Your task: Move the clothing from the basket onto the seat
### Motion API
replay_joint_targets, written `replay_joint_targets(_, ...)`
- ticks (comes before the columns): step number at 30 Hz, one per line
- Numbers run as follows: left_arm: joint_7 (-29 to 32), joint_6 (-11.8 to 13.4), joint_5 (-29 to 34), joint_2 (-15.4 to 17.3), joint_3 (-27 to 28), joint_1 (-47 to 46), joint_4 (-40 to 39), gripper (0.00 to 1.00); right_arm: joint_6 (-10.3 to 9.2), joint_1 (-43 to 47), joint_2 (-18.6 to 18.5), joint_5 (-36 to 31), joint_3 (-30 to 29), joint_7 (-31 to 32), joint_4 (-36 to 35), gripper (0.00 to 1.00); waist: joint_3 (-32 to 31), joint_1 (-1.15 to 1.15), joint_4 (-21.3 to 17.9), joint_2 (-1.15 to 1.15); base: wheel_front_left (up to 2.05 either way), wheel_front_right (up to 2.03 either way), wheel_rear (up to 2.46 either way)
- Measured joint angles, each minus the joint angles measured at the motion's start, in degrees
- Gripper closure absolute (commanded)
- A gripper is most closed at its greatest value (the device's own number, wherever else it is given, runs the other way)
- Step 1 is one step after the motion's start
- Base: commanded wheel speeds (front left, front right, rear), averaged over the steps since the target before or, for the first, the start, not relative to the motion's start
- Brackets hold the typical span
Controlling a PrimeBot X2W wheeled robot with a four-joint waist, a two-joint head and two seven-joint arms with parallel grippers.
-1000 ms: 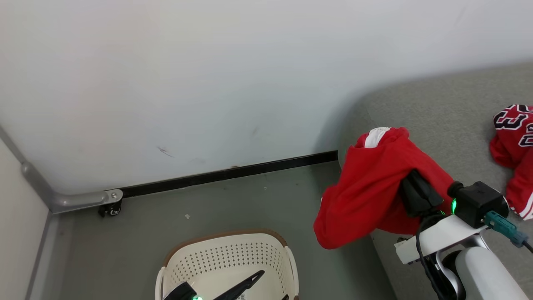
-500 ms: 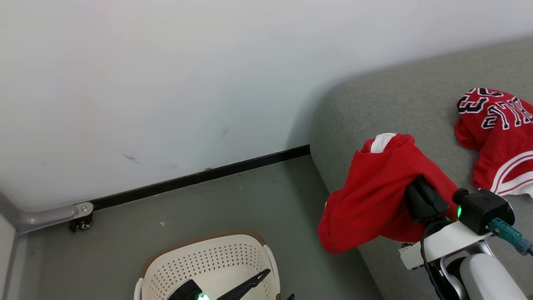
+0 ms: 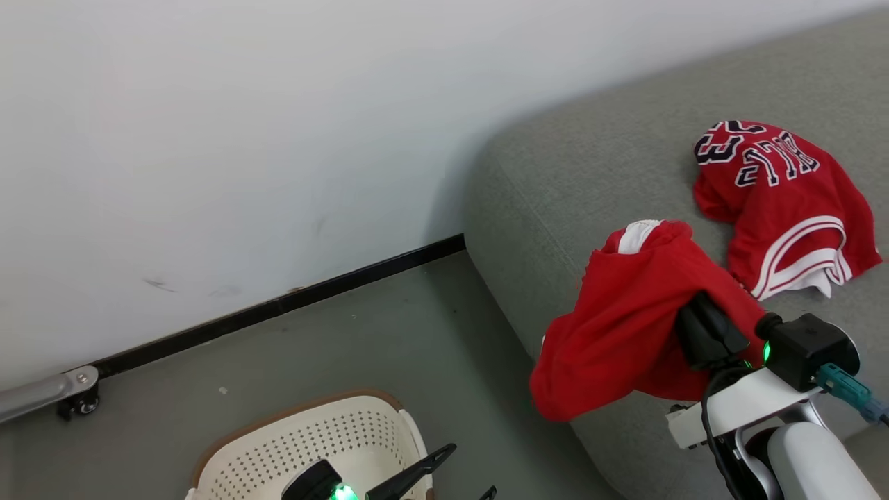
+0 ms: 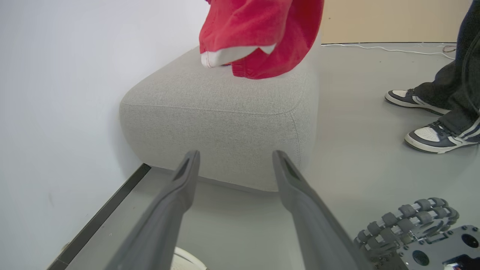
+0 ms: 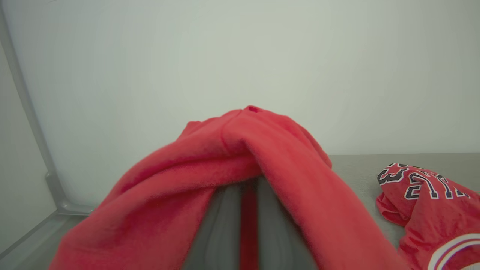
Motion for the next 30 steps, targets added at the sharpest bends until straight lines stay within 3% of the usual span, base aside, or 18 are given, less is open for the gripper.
replay_joint_targets(20,0.00,0.00,-0.16,0.83,-0.42,-2.14,-0.13,0.00,0.00,0.02,0.76,0.00,-0.93,0.00,-0.48,1.00,2.63,0.00,-7.80,0.00,0.00,0.00,0.00)
replay_joint_targets(30,0.00,0.00,-0.14,1.33,-0.89,-2.27,-0.34,0.00,0.00,-0.04,0.63,-1.02,-2.36,0.00,-0.18,1.00,3.91,0.00,-9.49,0.00,0.00,0.00,0.00)
